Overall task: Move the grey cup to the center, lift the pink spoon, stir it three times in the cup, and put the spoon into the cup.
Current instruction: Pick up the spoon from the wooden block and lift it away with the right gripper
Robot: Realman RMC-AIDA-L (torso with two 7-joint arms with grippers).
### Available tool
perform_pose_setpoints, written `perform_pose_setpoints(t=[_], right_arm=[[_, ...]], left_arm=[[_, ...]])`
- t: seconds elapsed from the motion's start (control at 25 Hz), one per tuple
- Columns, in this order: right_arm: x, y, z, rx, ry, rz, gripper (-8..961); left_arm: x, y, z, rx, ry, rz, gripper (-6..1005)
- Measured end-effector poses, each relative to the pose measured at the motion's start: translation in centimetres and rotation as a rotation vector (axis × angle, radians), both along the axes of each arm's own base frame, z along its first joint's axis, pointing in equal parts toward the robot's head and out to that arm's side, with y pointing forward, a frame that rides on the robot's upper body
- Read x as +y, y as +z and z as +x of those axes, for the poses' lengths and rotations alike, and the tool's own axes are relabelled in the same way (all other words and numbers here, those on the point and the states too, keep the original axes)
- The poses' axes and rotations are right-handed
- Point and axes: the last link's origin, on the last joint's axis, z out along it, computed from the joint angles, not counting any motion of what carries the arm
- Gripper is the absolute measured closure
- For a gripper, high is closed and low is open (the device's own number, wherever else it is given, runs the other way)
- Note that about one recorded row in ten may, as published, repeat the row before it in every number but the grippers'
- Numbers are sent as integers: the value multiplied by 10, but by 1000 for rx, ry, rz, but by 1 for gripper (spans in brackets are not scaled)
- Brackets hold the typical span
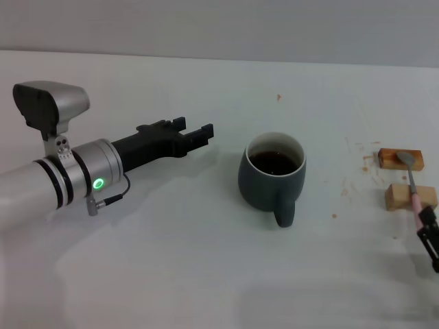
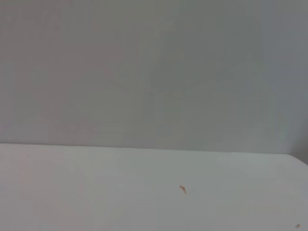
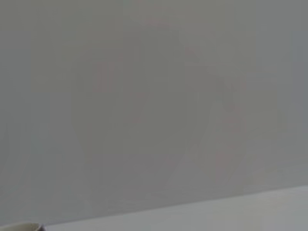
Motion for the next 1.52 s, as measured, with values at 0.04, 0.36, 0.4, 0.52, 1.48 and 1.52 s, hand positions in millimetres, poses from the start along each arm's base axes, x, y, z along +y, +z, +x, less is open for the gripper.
perform_pose_setpoints(t=[0.04, 0.36, 0.4, 0.52, 1.48, 1.52], right_arm=[[1, -1, -1, 1, 1, -7, 284], [6, -7, 0, -4, -2, -51, 286], [6, -7, 0, -5, -4, -53, 287], [6, -9, 2, -9, -14, -65, 288], [14, -14, 6, -23, -41, -109, 295], [15, -14, 7, -24, -42, -111, 295]], left_arm=[[0, 0, 0, 3, -2, 1, 277], [-1, -2, -2, 16, 1, 6, 277], [-1, -2, -2, 16, 3, 7, 277], [0, -1, -3, 20, 6, 9, 277], [-4, -8, 0, 9, 7, -5, 277], [-4, -9, 0, 8, 7, -6, 277]])
